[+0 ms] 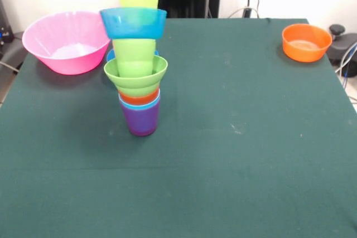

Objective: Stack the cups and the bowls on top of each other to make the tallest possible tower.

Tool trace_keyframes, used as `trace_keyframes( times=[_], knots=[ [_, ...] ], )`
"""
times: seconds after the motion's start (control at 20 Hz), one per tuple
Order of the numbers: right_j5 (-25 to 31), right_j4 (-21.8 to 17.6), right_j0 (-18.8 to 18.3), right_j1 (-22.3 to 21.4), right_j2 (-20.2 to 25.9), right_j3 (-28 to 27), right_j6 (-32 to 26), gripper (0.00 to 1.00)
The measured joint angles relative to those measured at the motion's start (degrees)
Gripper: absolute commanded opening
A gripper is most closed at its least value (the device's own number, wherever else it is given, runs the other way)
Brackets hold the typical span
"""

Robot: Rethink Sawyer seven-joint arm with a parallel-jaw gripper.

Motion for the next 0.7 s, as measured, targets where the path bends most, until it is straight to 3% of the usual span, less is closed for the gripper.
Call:
trace_keyframes(
  times=[0.7],
  knots=[
    [-0.01, -0.96, -0.17, 2.67, 0.64, -0.03, 0.00, 0.00]
  ],
)
